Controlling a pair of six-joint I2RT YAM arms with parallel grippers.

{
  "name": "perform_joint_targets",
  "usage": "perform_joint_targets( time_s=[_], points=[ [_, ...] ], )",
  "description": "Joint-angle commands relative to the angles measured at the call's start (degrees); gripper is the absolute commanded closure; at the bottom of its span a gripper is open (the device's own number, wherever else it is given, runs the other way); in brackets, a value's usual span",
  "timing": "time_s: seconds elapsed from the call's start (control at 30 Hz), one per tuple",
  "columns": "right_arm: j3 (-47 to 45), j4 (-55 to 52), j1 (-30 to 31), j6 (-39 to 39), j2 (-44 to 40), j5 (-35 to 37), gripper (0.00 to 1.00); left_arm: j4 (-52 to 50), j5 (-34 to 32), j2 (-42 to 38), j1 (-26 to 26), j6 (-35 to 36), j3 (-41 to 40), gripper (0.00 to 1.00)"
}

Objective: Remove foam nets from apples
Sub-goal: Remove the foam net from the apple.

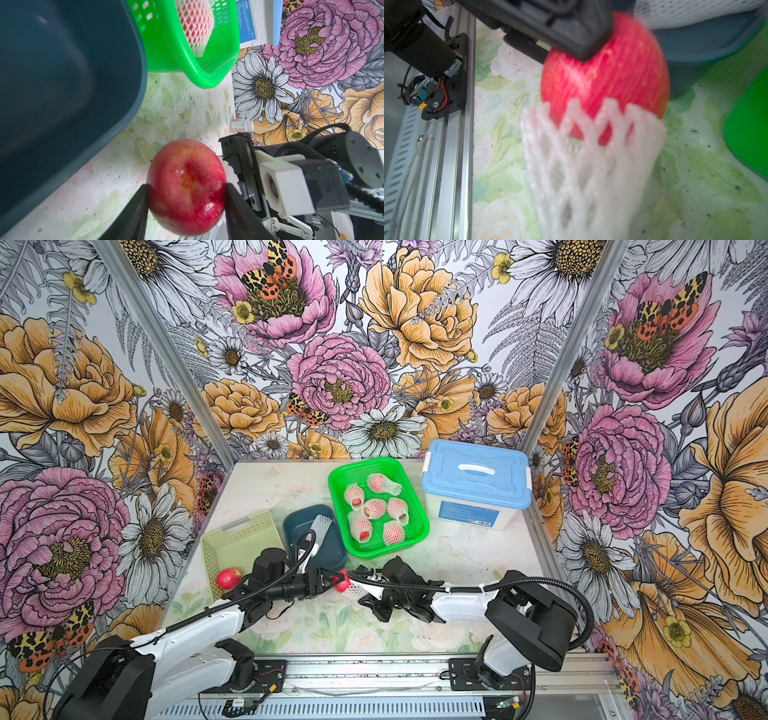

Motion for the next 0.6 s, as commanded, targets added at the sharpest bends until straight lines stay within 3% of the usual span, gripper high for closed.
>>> perform_joint_targets(
  time_s=[0.0,0.33,0.57],
  points=[
    [0.1,-0.5,-0.6,-0.5,-1.2,0.5,1.00,-2.5,-0.4,-2.0,0.8,1.8,2.2,0.48],
    [-1.3,-0.7,-2.3,0.7,-2.1,0.2,1.00,-14.7,-5.1,-11.0,3.3,3.6,6.4,0.49],
    [0.7,-3.2,-2.1,0.6,-3.6,-0.3,1.00,-30.5,-13.2,-20.6,10.5,4.6,11.2,0.49]
  ],
)
